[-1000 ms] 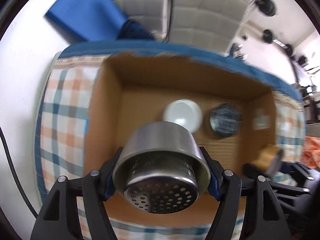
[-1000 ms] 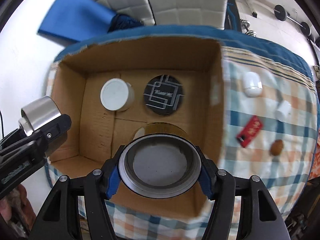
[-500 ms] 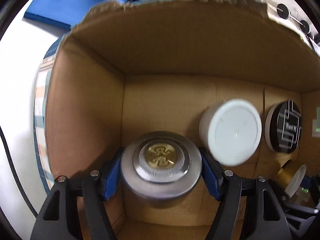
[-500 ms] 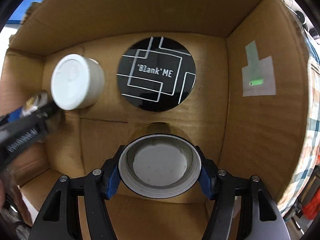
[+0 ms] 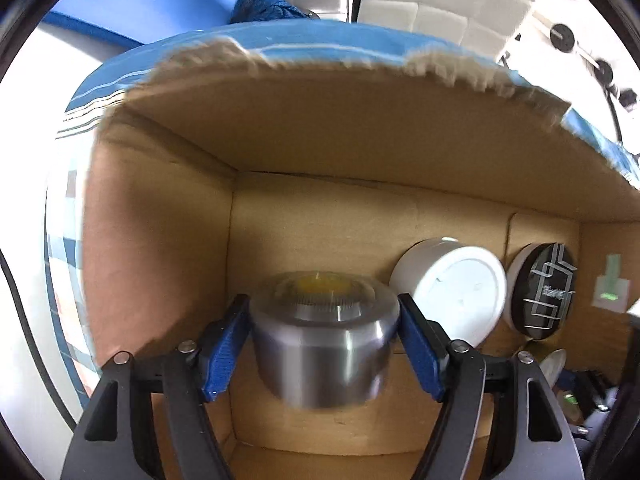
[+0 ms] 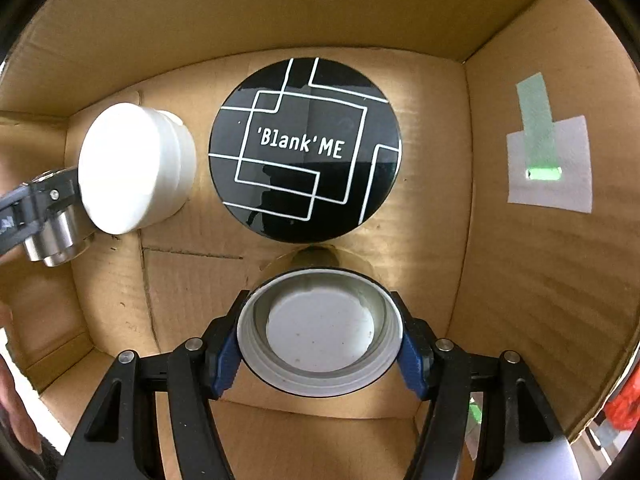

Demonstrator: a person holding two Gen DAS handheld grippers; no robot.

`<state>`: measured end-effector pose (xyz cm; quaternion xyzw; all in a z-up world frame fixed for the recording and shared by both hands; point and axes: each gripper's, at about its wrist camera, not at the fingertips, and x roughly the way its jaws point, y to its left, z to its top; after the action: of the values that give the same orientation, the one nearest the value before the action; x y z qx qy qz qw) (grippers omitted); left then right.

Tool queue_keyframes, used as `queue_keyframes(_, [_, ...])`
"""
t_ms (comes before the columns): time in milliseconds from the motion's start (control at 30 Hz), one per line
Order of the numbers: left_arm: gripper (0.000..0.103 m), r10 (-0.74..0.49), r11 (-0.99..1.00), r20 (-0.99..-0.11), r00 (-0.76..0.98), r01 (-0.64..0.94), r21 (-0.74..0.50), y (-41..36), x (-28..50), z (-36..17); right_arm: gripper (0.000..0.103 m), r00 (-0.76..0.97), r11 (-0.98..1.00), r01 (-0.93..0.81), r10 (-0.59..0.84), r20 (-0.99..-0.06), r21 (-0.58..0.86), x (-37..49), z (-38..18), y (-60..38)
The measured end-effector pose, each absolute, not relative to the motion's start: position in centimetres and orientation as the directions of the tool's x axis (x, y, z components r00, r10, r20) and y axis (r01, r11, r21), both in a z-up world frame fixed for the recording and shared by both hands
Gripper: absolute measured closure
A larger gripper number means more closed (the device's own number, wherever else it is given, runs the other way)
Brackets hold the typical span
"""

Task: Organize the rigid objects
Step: 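Carry both into the box and open both tools to release them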

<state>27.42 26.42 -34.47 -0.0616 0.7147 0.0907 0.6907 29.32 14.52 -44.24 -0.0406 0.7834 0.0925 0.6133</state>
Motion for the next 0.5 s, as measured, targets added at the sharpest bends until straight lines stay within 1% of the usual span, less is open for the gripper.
queue_keyframes(33, [0.027,0.031,0.975,-0.999,-0.028,-0.218,0.037,26.7,27.4,-33.9,0.036,-0.257,0.978,-0.181,0.052,-0.965,0.100,29.4,-44.3,14.7])
queue_keyframes(67, [0.020,0.024,0.975,-1.000,-0.020,-0.222,0.028,26.8,27.4,-33.5,0.035,-0.261,0.977,-0.187,0.049,-0.964,0.100,29.5,-44.2,14.7])
queue_keyframes(133, [0.013,0.023,0.972,-1.000,-0.002,-0.233,0.023,27.0,27.3,-32.3,0.028,-0.270,0.976,-0.191,0.051,-0.962,0.105,29.5,-44.3,14.8])
queue_keyframes(333, [0.013,0.022,0.965,-0.999,0.038,-0.261,0.011,28.0,26.9,-29.2,0.020,-0.277,0.973,-0.190,0.078,-0.958,0.134,29.1,-43.3,15.4])
queue_keyframes(500, [0.013,0.034,0.960,-0.996,0.078,-0.279,0.010,26.8,24.3,-26.7,0.013,-0.250,0.967,-0.205,0.099,-0.963,0.153,27.8,-41.2,15.5])
